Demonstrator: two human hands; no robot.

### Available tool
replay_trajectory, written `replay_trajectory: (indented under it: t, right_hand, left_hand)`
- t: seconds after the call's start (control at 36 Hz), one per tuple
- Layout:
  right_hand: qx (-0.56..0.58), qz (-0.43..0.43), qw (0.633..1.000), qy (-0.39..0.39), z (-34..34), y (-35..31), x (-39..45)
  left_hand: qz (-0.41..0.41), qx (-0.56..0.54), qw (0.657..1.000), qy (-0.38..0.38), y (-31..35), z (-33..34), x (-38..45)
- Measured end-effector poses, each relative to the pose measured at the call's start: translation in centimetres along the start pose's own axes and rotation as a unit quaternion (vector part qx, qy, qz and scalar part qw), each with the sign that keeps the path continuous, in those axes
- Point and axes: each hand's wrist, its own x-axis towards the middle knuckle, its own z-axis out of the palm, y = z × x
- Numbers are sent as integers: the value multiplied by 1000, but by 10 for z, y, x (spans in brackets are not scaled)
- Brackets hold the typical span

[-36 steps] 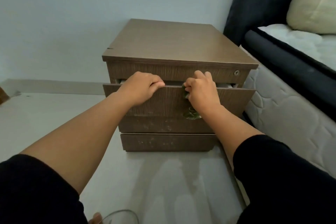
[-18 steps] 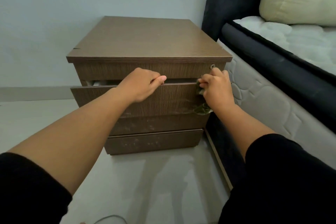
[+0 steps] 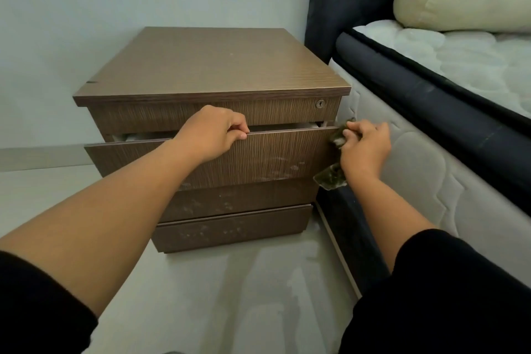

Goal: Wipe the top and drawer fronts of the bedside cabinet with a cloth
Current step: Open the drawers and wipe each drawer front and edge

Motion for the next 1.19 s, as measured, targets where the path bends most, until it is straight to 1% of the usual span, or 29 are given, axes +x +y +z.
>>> replay_trajectory:
  t: [0.06, 0.11, 0.19, 0.31, 0.44, 0.53, 0.61, 0.75, 0.81, 0.97, 1.03, 1.19]
  right_hand:
    - [29, 50, 998, 17, 3, 2, -3]
    - [51, 88, 995, 23, 7, 3, -4]
    - [86, 130, 987, 29, 13, 0, -3]
    - [135, 190, 972, 31, 22, -6, 1]
    - [207, 242, 947, 49, 31, -13, 6]
    - [219, 272, 935, 63, 37, -17, 10]
    - [226, 296, 926, 67, 44, -14, 10]
    - [260, 323, 906, 79, 57, -11, 6]
    - [276, 328, 899, 93, 60, -13, 4]
    - [311, 342, 882, 89, 71, -26, -6]
    - [320, 349, 875, 100, 74, -29, -8]
    - [347, 384, 848, 117, 76, -36, -14]
  left_hand:
    - [7, 26, 1000, 14, 0, 1, 3]
    - [19, 81, 996, 37, 1, 2, 5]
    - [30, 151, 984, 87, 4, 9, 7]
    - [16, 222, 965, 141, 13, 20, 7]
    - [3, 232, 957, 176, 18, 24, 13]
    - [-1, 227, 954, 195, 13, 24, 13]
    - [18, 219, 952, 214, 10, 25, 10]
    - [69, 225, 950, 208, 0, 36, 3]
    - [83, 211, 954, 196, -5, 40, -1]
    - [44, 168, 971, 166, -21, 41, -16]
    - [32, 162, 973, 159, -26, 38, -19]
    - [27, 154, 976, 153, -41, 27, -30]
